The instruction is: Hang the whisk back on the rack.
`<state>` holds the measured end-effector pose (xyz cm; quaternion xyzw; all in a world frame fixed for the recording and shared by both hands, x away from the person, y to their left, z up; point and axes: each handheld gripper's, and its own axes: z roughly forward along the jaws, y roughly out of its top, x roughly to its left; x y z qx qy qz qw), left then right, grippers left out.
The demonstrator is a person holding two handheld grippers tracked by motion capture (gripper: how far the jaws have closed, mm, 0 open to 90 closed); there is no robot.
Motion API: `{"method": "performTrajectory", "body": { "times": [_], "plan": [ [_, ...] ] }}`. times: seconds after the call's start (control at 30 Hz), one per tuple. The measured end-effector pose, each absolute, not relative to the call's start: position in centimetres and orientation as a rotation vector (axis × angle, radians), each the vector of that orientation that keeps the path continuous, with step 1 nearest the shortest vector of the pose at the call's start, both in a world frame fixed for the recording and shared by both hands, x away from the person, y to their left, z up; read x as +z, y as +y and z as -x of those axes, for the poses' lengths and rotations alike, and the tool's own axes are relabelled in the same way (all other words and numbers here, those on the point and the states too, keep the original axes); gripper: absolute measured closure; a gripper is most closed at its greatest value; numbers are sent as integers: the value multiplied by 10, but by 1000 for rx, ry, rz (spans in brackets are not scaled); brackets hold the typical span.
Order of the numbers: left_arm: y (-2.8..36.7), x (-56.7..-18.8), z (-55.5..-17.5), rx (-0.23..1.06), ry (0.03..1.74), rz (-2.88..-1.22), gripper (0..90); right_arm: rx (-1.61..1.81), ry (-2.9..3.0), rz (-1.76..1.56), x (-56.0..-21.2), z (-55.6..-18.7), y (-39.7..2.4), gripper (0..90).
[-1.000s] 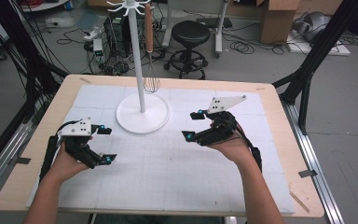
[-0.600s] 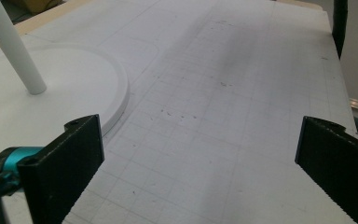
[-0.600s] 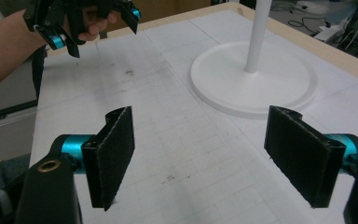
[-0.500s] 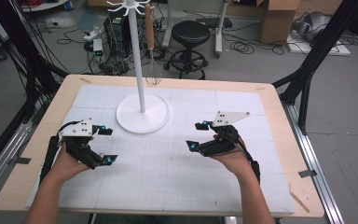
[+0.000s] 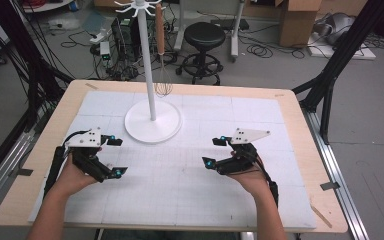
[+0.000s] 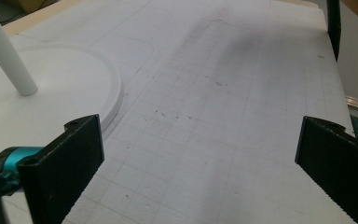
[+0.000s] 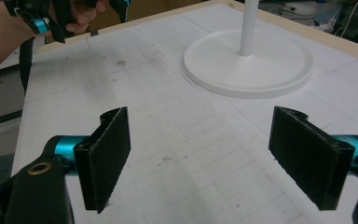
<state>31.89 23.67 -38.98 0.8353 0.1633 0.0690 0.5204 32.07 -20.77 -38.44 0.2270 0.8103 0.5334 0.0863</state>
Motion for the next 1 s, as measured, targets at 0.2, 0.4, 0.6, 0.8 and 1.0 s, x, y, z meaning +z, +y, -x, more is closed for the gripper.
{"method": "performTrajectory", "body": {
  "times": [0.2, 0.4, 0.6, 0.8, 1.0],
  "plan": [
    [235, -390, -319, 161, 389, -2001, 17, 1583, 2429, -708, -391, -320, -211, 179],
    [236, -390, -318, 159, 388, -1989, 16, 1559, 2443, -715, -396, -319, -209, 165],
    [235, -390, -319, 157, 388, -1989, 16, 1594, 2424, -715, -397, -319, -212, 165],
    [232, -392, -320, 151, 386, -2001, 16, 1608, 2410, -734, -396, -319, -214, 165],
    [231, -393, -320, 149, 385, -2002, 16, 1596, 2409, -745, -397, -321, -215, 166]
  ]
}}
